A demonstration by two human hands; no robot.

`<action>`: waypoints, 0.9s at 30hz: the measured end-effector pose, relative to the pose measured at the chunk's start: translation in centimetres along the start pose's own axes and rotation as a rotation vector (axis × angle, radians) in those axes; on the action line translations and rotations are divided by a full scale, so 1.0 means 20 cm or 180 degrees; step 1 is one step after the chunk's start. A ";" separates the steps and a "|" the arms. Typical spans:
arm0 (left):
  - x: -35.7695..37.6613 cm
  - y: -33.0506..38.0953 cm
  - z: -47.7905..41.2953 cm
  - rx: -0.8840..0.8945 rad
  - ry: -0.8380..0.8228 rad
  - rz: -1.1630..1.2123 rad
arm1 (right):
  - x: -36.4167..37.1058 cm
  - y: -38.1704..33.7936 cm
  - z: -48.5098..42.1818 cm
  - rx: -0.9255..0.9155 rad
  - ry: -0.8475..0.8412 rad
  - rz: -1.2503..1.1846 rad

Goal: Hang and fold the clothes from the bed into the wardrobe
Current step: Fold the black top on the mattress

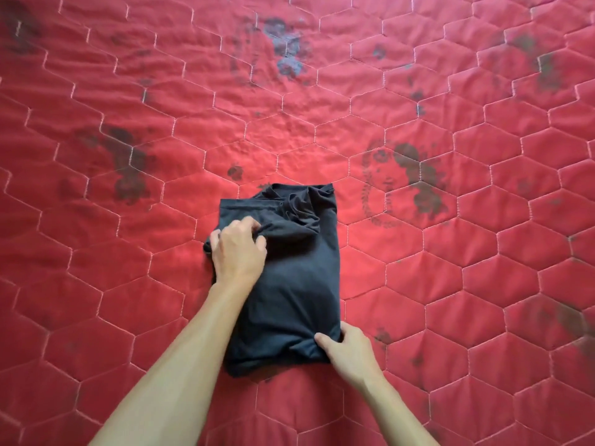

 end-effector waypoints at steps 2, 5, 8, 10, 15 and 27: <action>-0.12 -0.13 -0.07 -0.0964 0.0497 0.0620 | 0.00 0.02 -0.01 -0.0032 0.0000 0.0014; -0.22 -0.37 -0.06 -0.2030 0.0812 0.0821 | 0.00 0.00 0.01 -0.0119 -0.0010 -0.0016; -0.18 -0.50 0.07 -0.2161 0.0229 0.0520 | 0.01 0.00 0.03 -0.0028 0.0000 -0.0117; -0.15 -0.52 0.23 -0.2179 -0.0181 0.0540 | 0.01 -0.01 0.05 -0.0015 0.0025 -0.0238; -0.08 -0.55 0.65 -0.2316 -0.1229 0.0273 | -0.02 -0.02 0.15 0.0122 -0.0103 -0.0777; -0.31 -0.33 0.62 -0.3545 -0.2445 0.2831 | -0.25 -0.35 0.25 0.1029 -0.0909 -0.2731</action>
Point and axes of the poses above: each hand's wrist, its own z-axis away from the middle knuckle, its own x-axis out of the palm, y = z × x, the point moved 7 cm from there along -z, towards the middle knuckle, and after that the axes turned 12 degrees about y, right-handed, at the moved point
